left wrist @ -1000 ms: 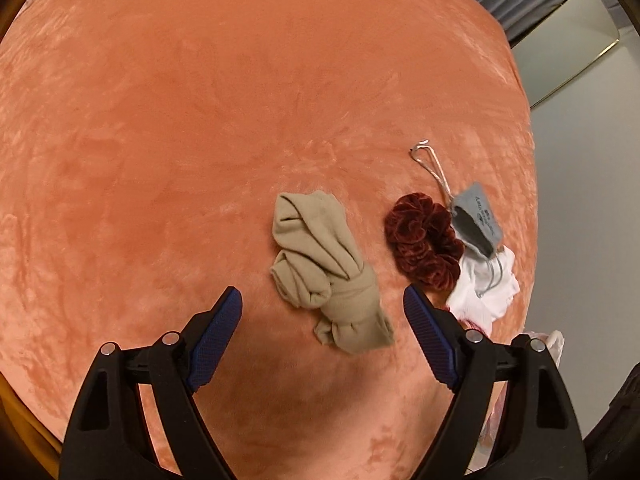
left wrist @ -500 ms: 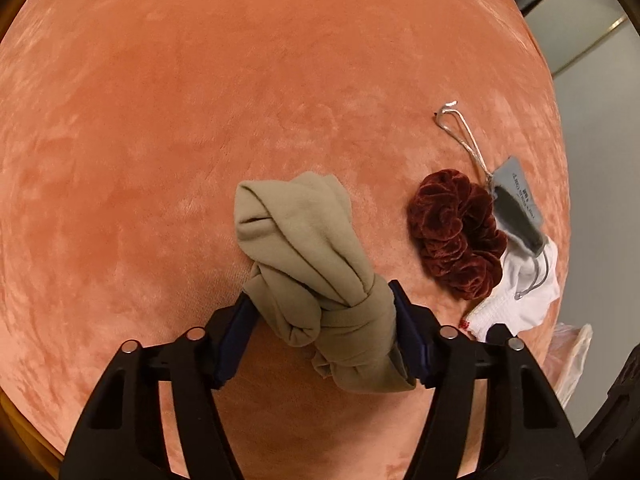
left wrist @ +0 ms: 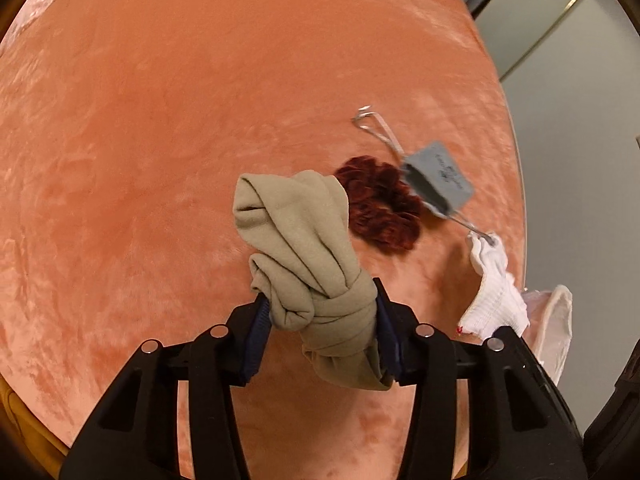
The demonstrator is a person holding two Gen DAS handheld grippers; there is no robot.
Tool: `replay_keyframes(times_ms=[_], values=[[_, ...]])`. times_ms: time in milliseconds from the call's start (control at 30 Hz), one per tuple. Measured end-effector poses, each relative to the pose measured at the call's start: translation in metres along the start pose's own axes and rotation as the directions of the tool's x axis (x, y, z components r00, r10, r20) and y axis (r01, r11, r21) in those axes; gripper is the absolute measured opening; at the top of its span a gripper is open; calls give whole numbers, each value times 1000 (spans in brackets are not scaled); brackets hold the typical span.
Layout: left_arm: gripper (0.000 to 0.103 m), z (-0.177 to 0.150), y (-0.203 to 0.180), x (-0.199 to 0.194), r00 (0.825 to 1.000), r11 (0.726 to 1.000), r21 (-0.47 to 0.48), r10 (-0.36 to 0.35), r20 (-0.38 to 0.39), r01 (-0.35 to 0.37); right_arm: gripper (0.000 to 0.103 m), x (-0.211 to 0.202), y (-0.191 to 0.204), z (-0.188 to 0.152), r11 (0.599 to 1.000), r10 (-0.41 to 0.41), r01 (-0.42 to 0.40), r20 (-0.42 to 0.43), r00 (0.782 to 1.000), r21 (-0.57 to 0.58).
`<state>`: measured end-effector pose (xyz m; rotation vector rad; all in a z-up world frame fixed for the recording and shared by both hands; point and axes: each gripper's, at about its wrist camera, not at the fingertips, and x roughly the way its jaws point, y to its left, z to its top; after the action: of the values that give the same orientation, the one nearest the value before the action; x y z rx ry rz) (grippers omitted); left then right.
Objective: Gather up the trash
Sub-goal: 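Carry the beige stocking and white glove to the wastebasket and release both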
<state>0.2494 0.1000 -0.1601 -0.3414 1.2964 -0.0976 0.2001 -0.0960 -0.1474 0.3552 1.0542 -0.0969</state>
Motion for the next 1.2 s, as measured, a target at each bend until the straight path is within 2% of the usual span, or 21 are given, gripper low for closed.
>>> replay_keyframes(times_ms=[300,567,867,1200], values=[[45,-36,-59,-68,992,988,142,-69,108,54,5,-87,-30,-5,1000,13,-15,144,989,15],[45,-74,-121,-114,976,958,273,-139,167,90,5,-149,-66,-6,999,4,-14,257,966,37],[45,-108,-185,-126,969,914,392,-183,164,106,5,-197,-121,-7,996,-29,-2,338,941,90],[45,-128,-243,-120,965,856,496,-233,118,146,5,-217,-172,-8,987,-71,14,363,929,158]])
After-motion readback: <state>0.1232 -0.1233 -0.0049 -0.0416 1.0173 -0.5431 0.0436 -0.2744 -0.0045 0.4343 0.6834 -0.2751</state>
